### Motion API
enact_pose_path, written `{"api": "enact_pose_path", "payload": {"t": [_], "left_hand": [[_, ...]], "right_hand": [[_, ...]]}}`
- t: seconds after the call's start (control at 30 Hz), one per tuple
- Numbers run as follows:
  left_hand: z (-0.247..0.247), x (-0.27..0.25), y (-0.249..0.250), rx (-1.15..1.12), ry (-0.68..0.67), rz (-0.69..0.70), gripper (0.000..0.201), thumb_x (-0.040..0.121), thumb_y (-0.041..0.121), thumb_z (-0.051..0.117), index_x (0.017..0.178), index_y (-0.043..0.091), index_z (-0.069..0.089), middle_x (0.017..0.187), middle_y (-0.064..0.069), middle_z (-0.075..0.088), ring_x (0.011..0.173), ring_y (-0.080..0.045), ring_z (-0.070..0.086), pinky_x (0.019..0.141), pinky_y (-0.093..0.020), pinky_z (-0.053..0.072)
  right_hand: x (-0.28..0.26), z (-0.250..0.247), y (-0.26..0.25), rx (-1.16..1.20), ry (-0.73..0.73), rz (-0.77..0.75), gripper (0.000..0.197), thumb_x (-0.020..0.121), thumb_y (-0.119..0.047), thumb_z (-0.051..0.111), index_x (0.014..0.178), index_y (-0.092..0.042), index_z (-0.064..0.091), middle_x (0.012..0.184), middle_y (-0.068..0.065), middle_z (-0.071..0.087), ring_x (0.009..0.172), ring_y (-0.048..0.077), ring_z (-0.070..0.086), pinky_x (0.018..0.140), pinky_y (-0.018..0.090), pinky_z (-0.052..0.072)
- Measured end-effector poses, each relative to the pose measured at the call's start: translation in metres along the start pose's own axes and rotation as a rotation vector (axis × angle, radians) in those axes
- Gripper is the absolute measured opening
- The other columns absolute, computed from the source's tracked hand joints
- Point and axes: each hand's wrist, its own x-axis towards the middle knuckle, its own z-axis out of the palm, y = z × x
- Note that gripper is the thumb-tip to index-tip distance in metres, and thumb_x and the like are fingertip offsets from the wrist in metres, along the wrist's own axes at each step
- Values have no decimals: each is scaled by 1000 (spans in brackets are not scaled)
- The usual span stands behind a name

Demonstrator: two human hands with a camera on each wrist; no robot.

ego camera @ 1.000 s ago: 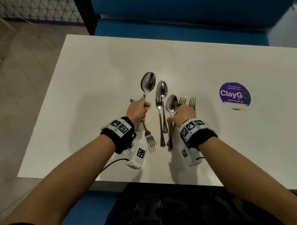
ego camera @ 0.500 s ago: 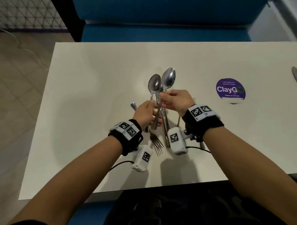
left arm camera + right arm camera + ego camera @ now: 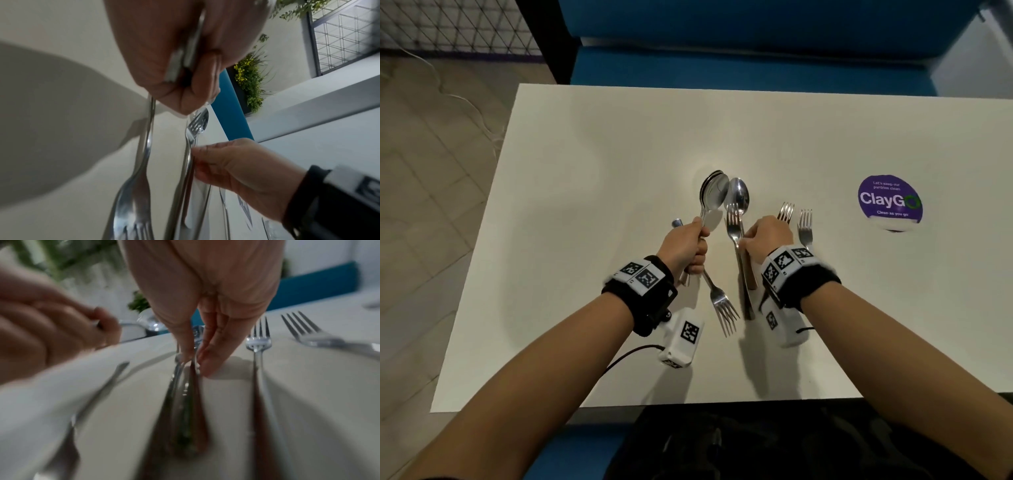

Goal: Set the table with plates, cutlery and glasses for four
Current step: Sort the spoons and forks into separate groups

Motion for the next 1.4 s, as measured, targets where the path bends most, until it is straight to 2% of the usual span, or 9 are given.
{"api": "enact_pose_path", "payload": {"t": [0.23,0.37,0.47,0.63,0.83,0.97,1.07,1.23,1.4], "left_hand": [[1,5,-5,40,-32,47,27,101,28,34,78,17,42,42,10,31,31,-3,24,32,-12,22],[4,6,-5,63,-13,77,29,102,27,31,78,15,42,43,9,32,31,-3,26,33,-13,24],[10,10,-6,158,62,113,32,104,27,25,79,14,40,49,3,44,37,-8,43,33,-14,27],[32,12,1,133,33,158,31,104,21,22,95,7,49,75,-11,65,62,-22,65,55,-30,57],[63,14,-2,240,80,243,34,104,31,23,87,19,50,62,-4,52,36,-9,41,36,-18,35],[92,20,0,261,57,268,36,104,32,25,82,17,49,57,-1,38,39,-7,29,36,-16,24],[120,28,2,359,41,307,38,103,34,27,84,15,54,56,2,41,39,-8,30,39,-18,25],[181,37,1,459,-68,348,37,104,30,28,84,12,52,59,0,45,43,-12,38,43,-22,33],[239,43,-4,531,-168,329,30,104,25,28,87,16,51,63,-2,56,49,-8,50,44,-19,41]], "right_hand": [[5,-4,3,-23,-102,65,30,82,-24,64,61,-11,48,59,4,48,56,21,48,48,23,35],[12,-9,11,57,-153,56,16,85,-17,63,79,-2,67,72,8,64,66,20,62,58,27,51],[8,-21,15,485,-142,79,15,86,-8,64,98,2,68,93,14,70,84,25,69,82,36,58],[-13,-34,-6,1013,-294,-54,9,87,4,59,90,-3,64,75,11,64,60,16,65,61,23,58],[-5,-48,10,654,-227,-165,11,80,-6,72,88,-5,65,66,4,58,53,7,59,49,13,51],[8,-65,36,626,-76,-140,17,72,-19,81,79,-12,67,70,6,65,62,17,63,56,23,56],[17,-81,60,663,-82,-47,24,85,-31,68,87,-8,69,71,10,67,49,17,60,47,22,49],[32,-106,106,903,-101,54,24,88,-23,65,86,0,72,55,0,64,58,12,62,85,31,56],[44,-146,160,913,-18,48,18,87,-20,66,76,-7,71,68,6,65,64,16,61,75,27,56]]}}
